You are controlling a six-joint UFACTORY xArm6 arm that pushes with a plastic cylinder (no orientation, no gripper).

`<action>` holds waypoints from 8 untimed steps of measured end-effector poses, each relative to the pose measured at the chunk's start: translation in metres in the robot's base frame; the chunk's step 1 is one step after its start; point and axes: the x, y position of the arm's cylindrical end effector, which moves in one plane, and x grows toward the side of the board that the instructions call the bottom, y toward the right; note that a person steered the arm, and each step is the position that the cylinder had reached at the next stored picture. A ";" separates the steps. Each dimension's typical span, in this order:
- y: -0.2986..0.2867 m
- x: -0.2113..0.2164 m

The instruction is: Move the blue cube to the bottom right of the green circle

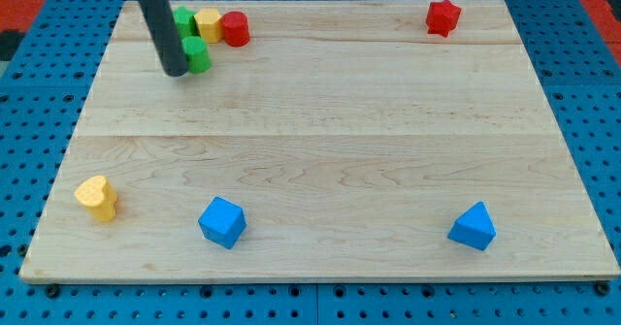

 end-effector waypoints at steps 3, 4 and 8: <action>0.131 0.108; 0.170 0.169; 0.033 0.219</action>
